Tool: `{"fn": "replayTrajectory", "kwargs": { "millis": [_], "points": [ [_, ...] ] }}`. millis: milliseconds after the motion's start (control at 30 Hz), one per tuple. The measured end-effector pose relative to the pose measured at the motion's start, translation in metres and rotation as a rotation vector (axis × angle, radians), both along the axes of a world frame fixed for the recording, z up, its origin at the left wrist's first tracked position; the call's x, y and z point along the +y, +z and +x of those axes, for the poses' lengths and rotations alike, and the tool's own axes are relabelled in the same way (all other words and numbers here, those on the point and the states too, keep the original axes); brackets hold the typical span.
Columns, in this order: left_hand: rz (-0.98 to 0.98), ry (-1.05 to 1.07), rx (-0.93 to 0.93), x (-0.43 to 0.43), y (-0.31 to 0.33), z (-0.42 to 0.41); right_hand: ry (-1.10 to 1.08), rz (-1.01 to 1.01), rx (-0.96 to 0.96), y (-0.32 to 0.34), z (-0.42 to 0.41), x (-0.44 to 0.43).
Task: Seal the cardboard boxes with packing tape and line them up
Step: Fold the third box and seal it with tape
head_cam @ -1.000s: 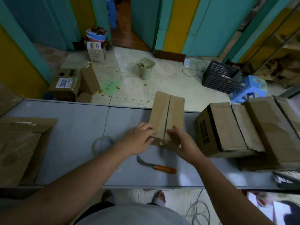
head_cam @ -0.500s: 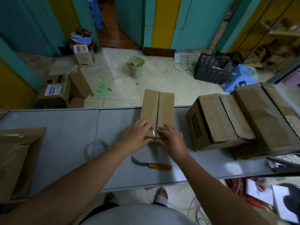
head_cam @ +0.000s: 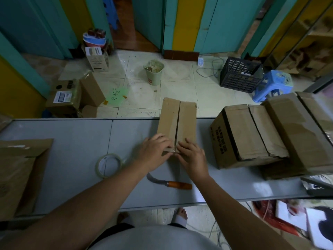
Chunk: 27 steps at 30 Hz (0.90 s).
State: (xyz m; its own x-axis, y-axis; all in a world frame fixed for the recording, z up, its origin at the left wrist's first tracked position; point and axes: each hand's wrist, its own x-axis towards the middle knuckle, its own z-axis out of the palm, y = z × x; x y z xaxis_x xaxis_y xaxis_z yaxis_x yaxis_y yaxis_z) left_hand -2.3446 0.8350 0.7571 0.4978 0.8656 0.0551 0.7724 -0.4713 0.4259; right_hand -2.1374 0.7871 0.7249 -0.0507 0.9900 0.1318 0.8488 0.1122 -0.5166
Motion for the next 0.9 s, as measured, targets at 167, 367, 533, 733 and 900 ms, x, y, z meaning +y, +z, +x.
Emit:
{"fn": "replayTrajectory", "kwargs": {
  "millis": [167,367,533,733,900],
  "points": [
    [-0.011,-0.013,-0.003,0.0,-0.002,0.001,0.009,0.019,0.0,-0.004,0.002,0.001],
    [-0.06,0.004,-0.023,0.001,-0.006,-0.003,0.02,0.06,-0.073,-0.006,0.001,0.0],
    [-0.085,0.002,-0.116,0.002,-0.016,-0.01,-0.003,0.037,-0.001,-0.006,-0.001,-0.001],
    [-0.104,-0.003,-0.101,0.001,-0.014,-0.009,-0.014,0.012,0.061,-0.01,-0.003,-0.003],
    [-0.089,-0.029,0.12,0.003,-0.003,-0.004,-0.021,-0.073,0.049,-0.002,-0.007,-0.001]
  ]
}}
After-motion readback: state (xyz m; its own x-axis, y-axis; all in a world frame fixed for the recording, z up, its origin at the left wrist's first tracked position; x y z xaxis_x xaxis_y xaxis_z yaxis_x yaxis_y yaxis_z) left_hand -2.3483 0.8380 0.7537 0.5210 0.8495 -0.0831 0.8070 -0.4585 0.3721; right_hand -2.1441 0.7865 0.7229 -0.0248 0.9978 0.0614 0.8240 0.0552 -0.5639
